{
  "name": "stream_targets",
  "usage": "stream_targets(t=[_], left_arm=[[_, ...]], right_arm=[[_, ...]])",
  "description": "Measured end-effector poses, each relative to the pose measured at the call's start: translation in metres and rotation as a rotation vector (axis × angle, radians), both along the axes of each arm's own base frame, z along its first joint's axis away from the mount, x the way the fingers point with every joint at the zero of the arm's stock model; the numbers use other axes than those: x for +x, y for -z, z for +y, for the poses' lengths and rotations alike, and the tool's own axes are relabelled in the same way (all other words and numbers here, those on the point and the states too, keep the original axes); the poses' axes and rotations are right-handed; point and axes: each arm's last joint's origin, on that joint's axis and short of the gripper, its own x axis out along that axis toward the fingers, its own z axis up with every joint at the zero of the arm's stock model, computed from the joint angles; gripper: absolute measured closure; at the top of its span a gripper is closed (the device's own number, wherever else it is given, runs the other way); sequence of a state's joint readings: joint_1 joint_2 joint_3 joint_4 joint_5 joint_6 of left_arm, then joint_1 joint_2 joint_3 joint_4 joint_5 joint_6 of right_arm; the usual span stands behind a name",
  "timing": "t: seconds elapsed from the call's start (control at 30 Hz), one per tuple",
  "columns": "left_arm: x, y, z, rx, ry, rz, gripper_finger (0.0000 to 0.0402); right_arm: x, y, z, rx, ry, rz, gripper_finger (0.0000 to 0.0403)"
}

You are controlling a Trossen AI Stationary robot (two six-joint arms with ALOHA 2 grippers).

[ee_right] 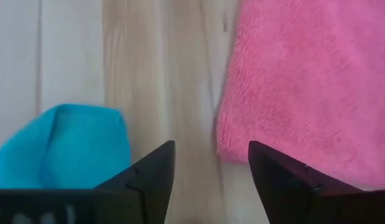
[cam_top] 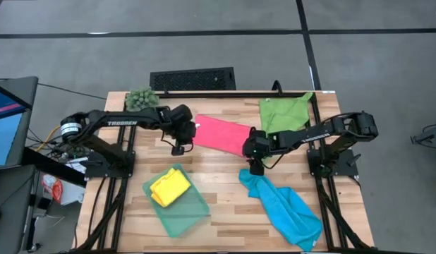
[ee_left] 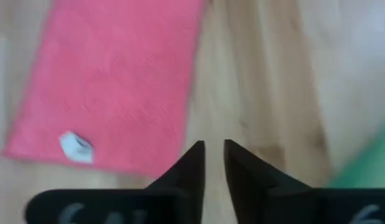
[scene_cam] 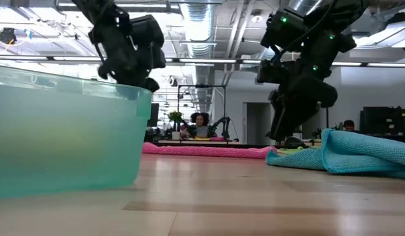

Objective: Fold microfiber towels
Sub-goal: Fold the pink towel

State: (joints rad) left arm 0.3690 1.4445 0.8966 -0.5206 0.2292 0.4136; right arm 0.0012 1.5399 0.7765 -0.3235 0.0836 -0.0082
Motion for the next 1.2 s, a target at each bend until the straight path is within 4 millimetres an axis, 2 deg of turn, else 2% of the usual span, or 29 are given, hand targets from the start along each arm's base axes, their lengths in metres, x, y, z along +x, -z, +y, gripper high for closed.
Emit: stream_targets(t=[0.17,0.33,0.47,0.63,0.73,0.83,1.03,1.2], left_arm=[[0.001,0.012,0.002,0.086,-0.008,-0.071,0.0287],[-0.009,0.034,-0.001,0.118,0.047,-0.018,0.025],[-0.012,0.047,-0.002,0.141,0.063,-0.012,0.0245],[-0.007,0.054,0.002,0.223,0.03,-0.057,0.0245],[-0.006,0.057,0.003,0.217,0.032,-0.048,0.0245],[-0.008,0.068,0.001,0.18,0.068,0.016,0.0245],[-0.001,0.082,0.002,0.184,0.072,0.062,0.0245],[-0.002,0.083,0.002,0.164,0.028,0.071,0.0254]], right_arm=[[0.004,-0.001,-0.003,-0.035,-0.005,-0.032,0.0183],[0.006,0.003,-0.006,-0.04,-0.005,-0.031,0.0186],[0.008,0.007,-0.006,-0.042,-0.011,-0.029,0.0186],[0.012,0.02,-0.007,-0.041,-0.005,0.002,0.0186],[0.013,0.027,-0.007,-0.038,-0.008,0.029,0.0186],[0.015,0.034,-0.006,-0.029,0.0,0.045,0.0186],[0.015,0.037,-0.007,-0.01,0.036,0.053,0.0186],[0.015,0.037,-0.006,-0.004,0.037,0.056,0.0192]])
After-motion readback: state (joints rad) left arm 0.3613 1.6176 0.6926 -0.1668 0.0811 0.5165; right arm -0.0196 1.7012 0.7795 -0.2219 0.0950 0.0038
